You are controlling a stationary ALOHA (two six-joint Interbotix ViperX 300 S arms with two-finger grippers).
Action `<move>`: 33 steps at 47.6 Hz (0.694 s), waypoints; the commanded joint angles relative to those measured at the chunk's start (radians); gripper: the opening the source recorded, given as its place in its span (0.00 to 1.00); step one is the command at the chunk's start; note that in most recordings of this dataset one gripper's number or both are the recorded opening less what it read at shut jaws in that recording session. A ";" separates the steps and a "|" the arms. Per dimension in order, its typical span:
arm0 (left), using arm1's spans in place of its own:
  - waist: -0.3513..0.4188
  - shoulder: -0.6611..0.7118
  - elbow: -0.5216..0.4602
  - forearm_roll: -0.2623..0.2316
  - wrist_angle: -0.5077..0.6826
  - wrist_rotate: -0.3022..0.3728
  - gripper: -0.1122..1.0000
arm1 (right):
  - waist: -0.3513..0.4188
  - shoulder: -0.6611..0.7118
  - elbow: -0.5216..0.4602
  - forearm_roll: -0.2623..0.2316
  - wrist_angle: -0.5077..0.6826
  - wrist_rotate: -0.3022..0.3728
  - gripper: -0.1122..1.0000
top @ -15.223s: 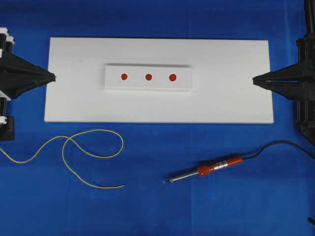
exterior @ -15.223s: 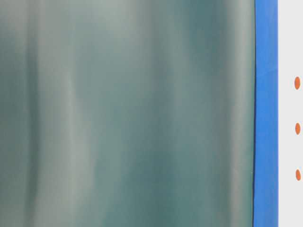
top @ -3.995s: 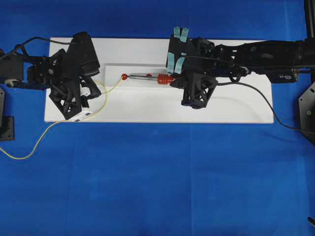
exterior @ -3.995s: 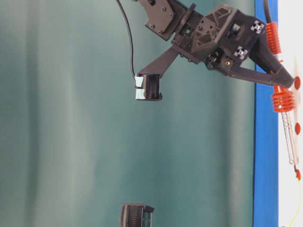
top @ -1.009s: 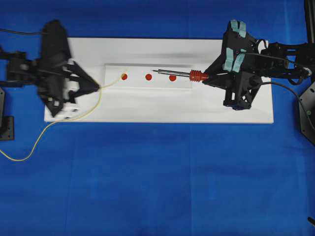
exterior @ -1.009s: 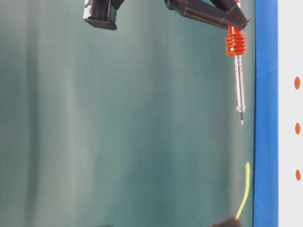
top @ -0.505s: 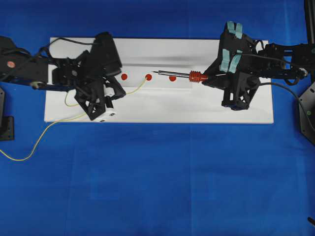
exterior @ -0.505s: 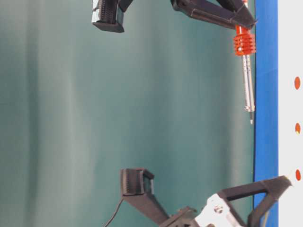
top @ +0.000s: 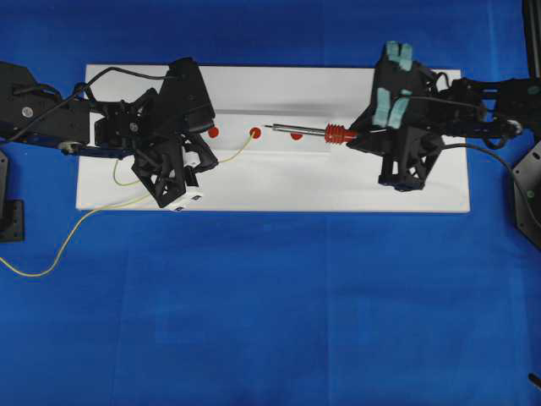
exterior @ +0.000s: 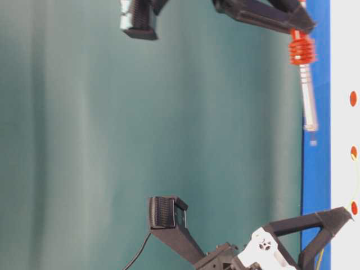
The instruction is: Touch the tip of the soldering iron to the tip of the solder at the mark.
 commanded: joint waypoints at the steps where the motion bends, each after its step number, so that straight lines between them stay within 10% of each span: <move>1: 0.002 -0.011 -0.015 0.002 -0.003 0.000 0.13 | -0.003 0.026 -0.038 -0.002 -0.011 0.002 0.16; 33: -0.002 -0.012 -0.014 0.002 0.002 -0.009 0.13 | -0.017 0.132 -0.084 0.000 0.021 0.002 0.16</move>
